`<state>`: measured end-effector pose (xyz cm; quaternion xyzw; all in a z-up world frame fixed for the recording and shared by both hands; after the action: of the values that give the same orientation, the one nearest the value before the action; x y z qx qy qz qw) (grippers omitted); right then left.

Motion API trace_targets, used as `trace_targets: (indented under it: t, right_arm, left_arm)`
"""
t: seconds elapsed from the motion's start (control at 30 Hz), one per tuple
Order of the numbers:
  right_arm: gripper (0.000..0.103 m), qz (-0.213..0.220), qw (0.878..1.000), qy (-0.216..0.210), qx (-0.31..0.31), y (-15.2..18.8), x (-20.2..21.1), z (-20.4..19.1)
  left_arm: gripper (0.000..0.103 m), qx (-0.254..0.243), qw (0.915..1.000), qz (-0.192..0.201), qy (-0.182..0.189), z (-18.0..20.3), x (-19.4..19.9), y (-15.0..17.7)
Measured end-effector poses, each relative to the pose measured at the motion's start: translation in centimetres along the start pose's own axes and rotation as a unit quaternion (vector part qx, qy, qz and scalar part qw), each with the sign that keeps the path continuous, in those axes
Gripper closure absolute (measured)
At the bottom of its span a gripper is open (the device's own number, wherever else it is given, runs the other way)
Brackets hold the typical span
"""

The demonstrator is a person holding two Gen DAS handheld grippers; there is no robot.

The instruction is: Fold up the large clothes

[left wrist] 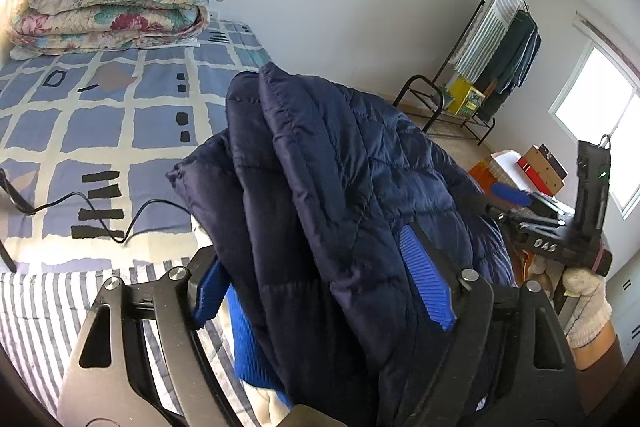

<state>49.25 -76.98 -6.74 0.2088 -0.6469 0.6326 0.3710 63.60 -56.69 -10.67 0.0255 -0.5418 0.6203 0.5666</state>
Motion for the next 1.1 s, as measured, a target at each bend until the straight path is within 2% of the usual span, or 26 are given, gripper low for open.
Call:
trace_targets:
  t: [0.2,0.63,0.9,1.1]
  right_arm:
    - [0.018,0.02,1.0,-0.003,-0.008,-0.4,2.6,-0.2]
    - [0.015,0.038,0.999,-0.003,-0.011,2.6,8.1,-2.6]
    - [0.015,0.057,0.998,-0.006,-0.016,5.4,14.0,-5.3]
    - [0.014,0.077,0.996,-0.02,-0.031,7.5,20.0,-7.6]
  left_arm:
    - [0.021,0.003,1.0,0.007,-0.003,0.5,1.5,0.6]
    - [0.021,-0.024,0.9995,0.018,0.0,3.1,6.9,3.2]
    - [0.02,-0.041,0.9984,0.039,0.002,5.9,13.4,6.3]
    - [0.02,-0.058,0.9967,0.057,-0.007,8.4,20.4,10.5]
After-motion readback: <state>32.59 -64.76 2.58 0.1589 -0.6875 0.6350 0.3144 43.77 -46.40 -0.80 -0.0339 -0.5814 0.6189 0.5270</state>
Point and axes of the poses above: each gripper's, at about its wrist camera, not at the fingertips, and x roughly against the way its jaws point, z to its right, y to its underside, the point moved 4 cm from there along -x, roughly the way its jaws point, and after that the axes turned 5 degrees about -z, right-handed, at the moved point
